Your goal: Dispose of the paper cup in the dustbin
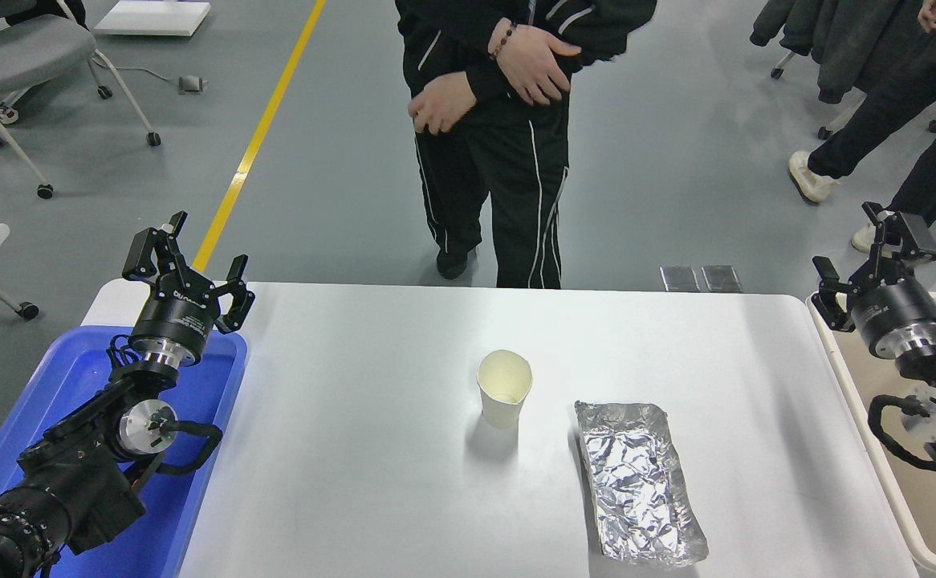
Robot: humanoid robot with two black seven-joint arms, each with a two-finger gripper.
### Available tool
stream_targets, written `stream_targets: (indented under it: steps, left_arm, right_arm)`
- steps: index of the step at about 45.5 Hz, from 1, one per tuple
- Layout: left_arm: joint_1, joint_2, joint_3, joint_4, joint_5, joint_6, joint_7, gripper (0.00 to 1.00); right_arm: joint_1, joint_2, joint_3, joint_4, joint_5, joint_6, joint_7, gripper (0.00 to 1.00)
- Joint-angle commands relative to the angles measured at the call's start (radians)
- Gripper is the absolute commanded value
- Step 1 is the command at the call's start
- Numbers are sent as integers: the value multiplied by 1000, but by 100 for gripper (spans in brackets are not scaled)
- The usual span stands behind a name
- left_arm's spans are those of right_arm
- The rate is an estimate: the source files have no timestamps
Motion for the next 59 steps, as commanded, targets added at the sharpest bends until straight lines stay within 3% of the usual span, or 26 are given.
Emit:
stream_targets:
  steps: [1, 59]
  left_arm:
    - [0, 0, 0, 0, 0, 0, 3, 100]
    - [0, 0, 0, 0, 0, 0, 0, 100]
  right_arm:
    - [-7, -21, -1, -1, 0, 0, 0, 99]
    - [21, -85, 24, -3, 2, -2, 5, 99]
